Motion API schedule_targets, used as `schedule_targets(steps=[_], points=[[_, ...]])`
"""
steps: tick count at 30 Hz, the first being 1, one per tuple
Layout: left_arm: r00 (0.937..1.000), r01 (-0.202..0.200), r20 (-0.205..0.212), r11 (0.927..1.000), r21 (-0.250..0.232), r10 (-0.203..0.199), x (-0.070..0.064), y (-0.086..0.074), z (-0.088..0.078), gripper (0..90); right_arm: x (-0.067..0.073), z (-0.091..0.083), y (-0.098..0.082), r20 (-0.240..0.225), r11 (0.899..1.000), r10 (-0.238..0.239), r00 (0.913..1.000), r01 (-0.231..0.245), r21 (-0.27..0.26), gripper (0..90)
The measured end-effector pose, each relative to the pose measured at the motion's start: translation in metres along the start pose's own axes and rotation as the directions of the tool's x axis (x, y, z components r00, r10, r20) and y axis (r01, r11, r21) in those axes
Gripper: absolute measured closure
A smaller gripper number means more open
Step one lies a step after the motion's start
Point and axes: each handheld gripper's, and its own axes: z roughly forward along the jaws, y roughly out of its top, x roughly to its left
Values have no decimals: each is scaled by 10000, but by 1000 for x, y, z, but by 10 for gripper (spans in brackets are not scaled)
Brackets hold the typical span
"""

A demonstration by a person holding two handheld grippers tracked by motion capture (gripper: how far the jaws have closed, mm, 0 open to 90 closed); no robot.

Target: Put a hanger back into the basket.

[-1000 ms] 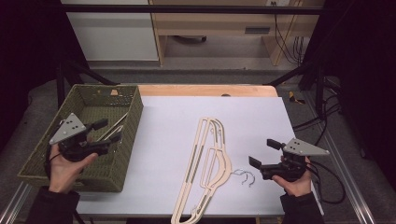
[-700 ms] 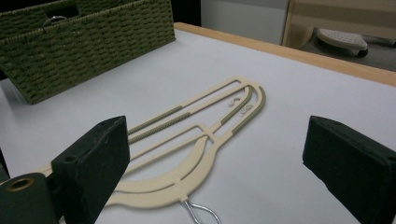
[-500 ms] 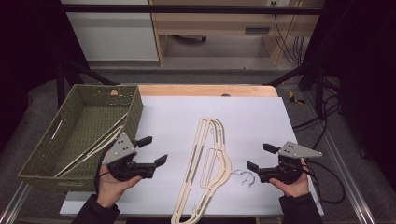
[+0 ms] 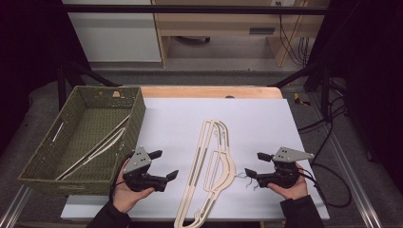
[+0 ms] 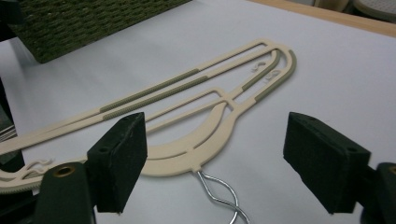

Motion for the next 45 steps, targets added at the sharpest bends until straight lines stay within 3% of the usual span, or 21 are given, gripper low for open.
schedule_targets(steps=[9, 13, 17, 22, 33, 37, 40, 45], points=[[10000, -64, -39, 9991, 419, 65, -1, -6, 7, 85, 0, 23, -12, -307, 9931, -450, 9985, 481, 1067, 344], [9999, -142, 39, 9981, 597, 140, -4, -8, 12, 87, -6, 35, -20, -789, 9782, -312, 9964, 467, 2025, 443], [9998, -162, 152, 9970, 750, 151, -6, -10, 17, 93, -8, 44, -26, -792, 9660, -637, 9948, 814, 2453, 523], [9995, -216, 256, 9963, 827, 195, -8, -11, 19, 101, -7, 52, -29, -1086, 9623, -683, 9917, 942, 2552, 629], [9989, -250, 419, 9947, 994, 209, -11, -13, 24, 116, -7, 60, -32, -1079, 9479, -1058, 9885, 1330, 2896, 802], [9986, -321, 462, 9937, 1076, 272, -12, -13, 26, 118, -7, 60, -31, -1031, 9455, -1118, 9884, 1377, 2950, 850], [9983, -351, 509, 9936, 1078, 298, -14, -13, 26, 120, -5, 59, -31, -1465, 9373, -1072, 9834, 1491, 3151, 867], [9980, -375, 546, 9931, 1110, 316, -15, -13, 27, 124, -4, 59, -31, -1674, 9364, -986, 9809, 1484, 3179, 863]])
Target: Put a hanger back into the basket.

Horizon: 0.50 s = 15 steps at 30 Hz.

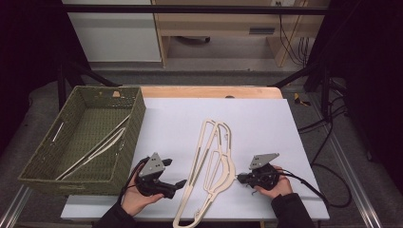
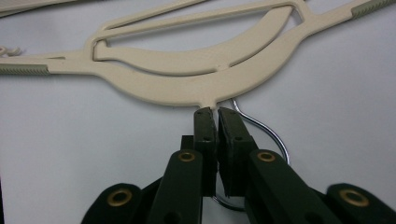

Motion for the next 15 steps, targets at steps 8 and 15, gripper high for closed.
schedule_targets(steps=[8, 15], points=[[9997, -29, 243, 10000, -4, 29, -7, 3, 5, 128, 3, 0, -2, 195, 9995, -297, 9994, 299, -74, 876], [9989, -136, 454, 9998, 135, 129, -15, 9, 13, 137, 4, -1, 0, -174, 9993, -366, 9992, 365, -86, 894]])
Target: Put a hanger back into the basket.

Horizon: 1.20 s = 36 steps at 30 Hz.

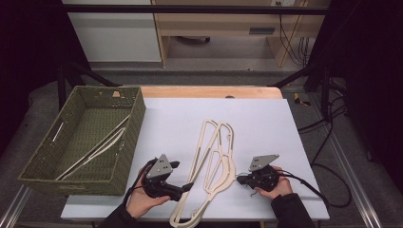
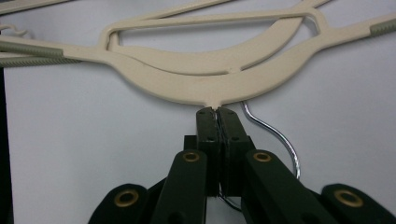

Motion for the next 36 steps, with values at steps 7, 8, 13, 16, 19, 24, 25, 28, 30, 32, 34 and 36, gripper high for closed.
schedule_targets(steps=[7, 8, 13, 16, 19, 24, 25, 28, 30, 32, 34, 36], points=[[9994, -299, 155, 9994, 196, 296, -13, 18, 11, 151, 4, -9, 8, -128, 9999, 158, 9998, -158, -5, 894], [9993, -331, 164, 9993, 200, 327, -15, 21, 12, 154, 6, -10, 10, -130, 9999, 155, 9998, -155, -21, 894], [9966, -757, 360, 9958, 514, 739, -30, 42, 27, 176, 13, -17, 19, -124, 10000, 15, 9999, -16, -86, 894], [9964, -772, 413, 9936, 822, 740, -36, 48, 38, 201, 17, -20, 23, -91, 10000, 23, 10000, -24, -97, 894], [9952, -883, 534, 9891, 1179, 825, -40, 51, 52, 232, 19, -21, 27, -120, 10000, -28, 9999, 28, -34, 895], [9923, -1104, 753, 9763, 1862, 978, -45, 50, 75, 284, 23, -23, 32, -129, 9999, 116, 9998, -117, -55, 894], [9923, -1104, 753, 9763, 1862, 978, -45, 50, 75, 288, 23, -23, 32, -129, 9999, 116, 9998, -117, -55, 894], [9893, -1384, 773, 9636, 2289, 1237, -51, 47, 87, 305, 24, -25, 34, -106, 9998, 175, 9998, -175, -9, 895], [9880, -1482, 791, 9586, 2432, 1327, -54, 45, 92, 330, 25, -25, 36, -90, 9999, 163, 9998, -163, -23, 895], [9881, -1481, 789, 9569, 2497, 1323, -55, 44, 96, 363, 25, -25, 36, -89, 9999, 102, 9999, -103, -95, 895], [9887, -1460, 724, 9546, 2597, 1315, -57, 43, 100, 390, 26, -27, 38, -56, 9998, 155, 9999, -156, -93, 894], [9873, -1573, 657, 9489, 2736, 1448, -59, 42, 104, 424, 27, -28, 39, -15, 9998, 167, 9999, -167, -114, 895]])
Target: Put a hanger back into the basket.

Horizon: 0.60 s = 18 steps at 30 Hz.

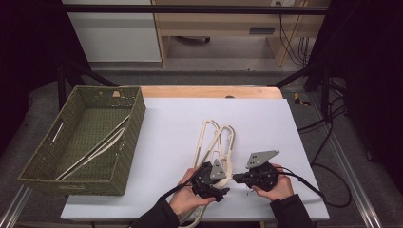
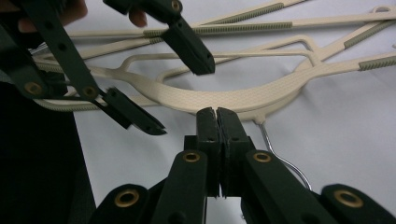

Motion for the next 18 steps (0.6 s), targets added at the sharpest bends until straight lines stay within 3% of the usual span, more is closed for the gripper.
schedule_targets(steps=[6, 11, 18], points=[[9999, -115, -35, 9994, 318, 117, -2, 0, 8, 570, 2, -1, 3, 22, 9999, -101, 9999, 101, -75, 895], [10000, 57, -9, 9994, 335, -57, -2, -1, 8, 688, 2, -2, 3, 32, 9999, -133, 9999, 134, -99, 894], [9990, 447, -66, 9988, 173, -446, -2, -2, 2, 710, 8, -6, 6, 225, 9986, -380, 9990, 388, -364, 867]])
